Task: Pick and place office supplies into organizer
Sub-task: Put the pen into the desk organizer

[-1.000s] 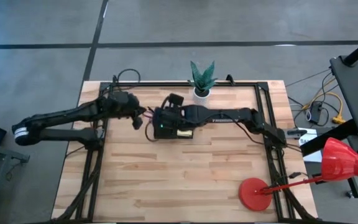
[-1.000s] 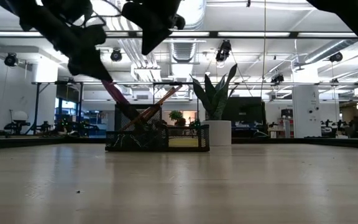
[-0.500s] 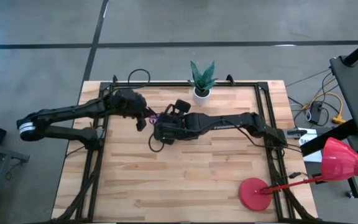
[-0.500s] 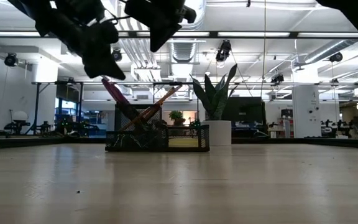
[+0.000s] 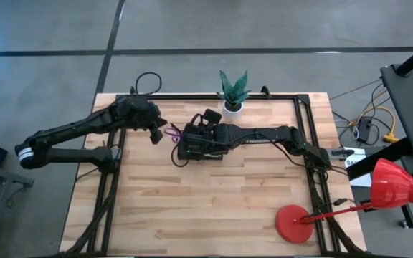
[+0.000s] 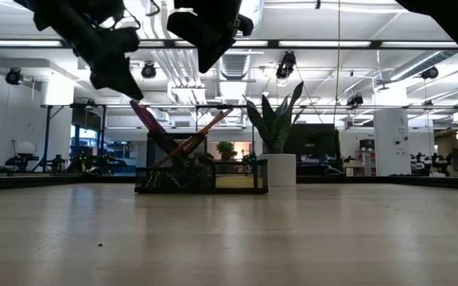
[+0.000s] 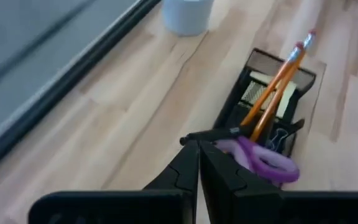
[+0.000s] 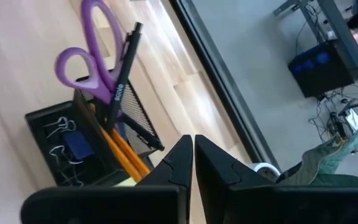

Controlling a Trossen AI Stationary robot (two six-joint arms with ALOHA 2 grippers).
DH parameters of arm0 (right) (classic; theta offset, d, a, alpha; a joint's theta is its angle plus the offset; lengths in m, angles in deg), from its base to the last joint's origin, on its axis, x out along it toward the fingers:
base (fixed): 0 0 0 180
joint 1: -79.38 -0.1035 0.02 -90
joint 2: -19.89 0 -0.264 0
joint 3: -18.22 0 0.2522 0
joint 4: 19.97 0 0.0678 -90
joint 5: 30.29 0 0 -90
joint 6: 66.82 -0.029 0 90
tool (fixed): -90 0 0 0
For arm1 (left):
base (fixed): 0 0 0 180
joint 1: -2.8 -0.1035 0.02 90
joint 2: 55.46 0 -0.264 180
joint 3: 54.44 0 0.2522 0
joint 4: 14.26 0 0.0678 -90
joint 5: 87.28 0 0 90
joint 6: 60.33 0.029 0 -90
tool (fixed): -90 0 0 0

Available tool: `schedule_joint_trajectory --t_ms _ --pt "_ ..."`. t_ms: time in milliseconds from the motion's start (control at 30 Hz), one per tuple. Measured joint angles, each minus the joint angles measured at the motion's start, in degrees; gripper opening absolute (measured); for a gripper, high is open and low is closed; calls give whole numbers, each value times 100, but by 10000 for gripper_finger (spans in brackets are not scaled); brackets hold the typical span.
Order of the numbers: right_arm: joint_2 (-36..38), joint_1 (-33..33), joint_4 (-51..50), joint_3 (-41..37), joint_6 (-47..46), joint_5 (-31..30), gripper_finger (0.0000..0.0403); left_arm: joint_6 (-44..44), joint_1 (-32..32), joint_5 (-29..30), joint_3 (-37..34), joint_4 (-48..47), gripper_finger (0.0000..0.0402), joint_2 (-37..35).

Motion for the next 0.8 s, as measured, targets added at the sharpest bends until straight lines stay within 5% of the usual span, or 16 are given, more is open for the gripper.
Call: schedule_joint_trajectory --t_ms 167,433,800 --pt "0 81 10 0 -96 6 9 -490 -61 -258 394 -45 0 340" --pt "0 138 -2 0 -240 11 9 -350 -63 487 712 -695 0 1020" --pt "0 142 -48 0 -261 13 9 -200 -63 -465 625 -413 0 1325"
